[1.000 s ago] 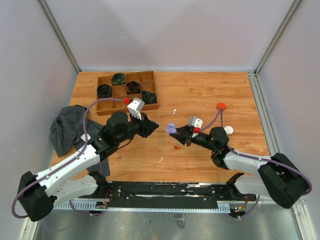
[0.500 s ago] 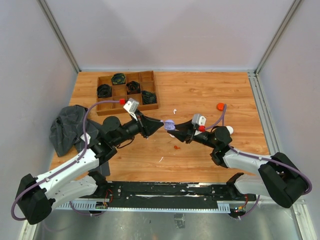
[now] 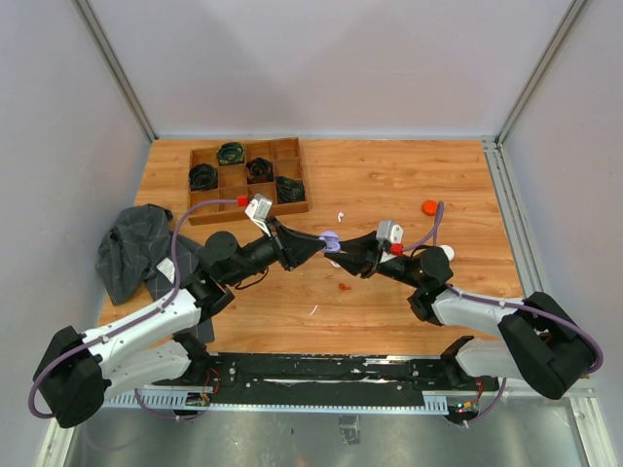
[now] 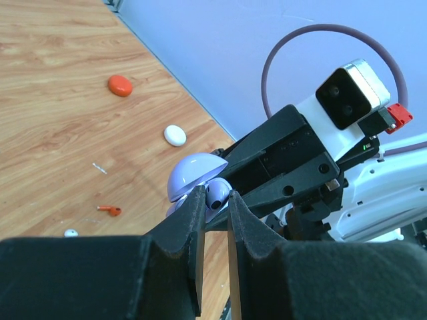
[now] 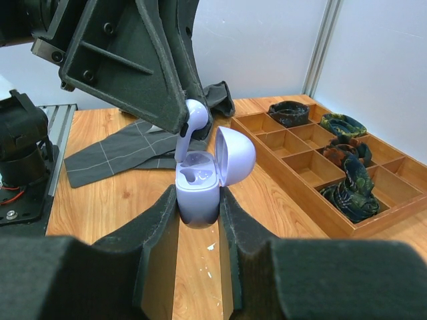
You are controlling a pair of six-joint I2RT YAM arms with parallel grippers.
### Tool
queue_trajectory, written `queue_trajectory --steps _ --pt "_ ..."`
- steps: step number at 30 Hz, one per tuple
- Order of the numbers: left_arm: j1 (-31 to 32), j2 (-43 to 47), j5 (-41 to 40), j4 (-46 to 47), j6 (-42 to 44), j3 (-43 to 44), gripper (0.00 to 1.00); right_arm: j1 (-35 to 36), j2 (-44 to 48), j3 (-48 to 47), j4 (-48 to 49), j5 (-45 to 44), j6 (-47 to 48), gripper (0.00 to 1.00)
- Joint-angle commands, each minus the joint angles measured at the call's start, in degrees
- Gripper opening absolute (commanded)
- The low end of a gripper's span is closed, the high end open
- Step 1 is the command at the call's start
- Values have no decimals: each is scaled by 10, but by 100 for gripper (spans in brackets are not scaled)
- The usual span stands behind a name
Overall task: Insert the wireless bluetooth earbuds into the charging case
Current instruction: Place the earbud in the charging case.
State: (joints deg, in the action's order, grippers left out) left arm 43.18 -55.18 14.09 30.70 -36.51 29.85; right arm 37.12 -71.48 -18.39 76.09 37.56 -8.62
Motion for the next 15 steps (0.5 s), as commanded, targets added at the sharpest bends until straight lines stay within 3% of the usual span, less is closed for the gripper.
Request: queue_trajectory --steps 1,15 --pt "9 -5 -7 48 -10 -7 11 10 0 -13 46 10 -6 2" --pt "19 -25 -25 59 -12 -14 11 10 4 -7 57 8 -7 2"
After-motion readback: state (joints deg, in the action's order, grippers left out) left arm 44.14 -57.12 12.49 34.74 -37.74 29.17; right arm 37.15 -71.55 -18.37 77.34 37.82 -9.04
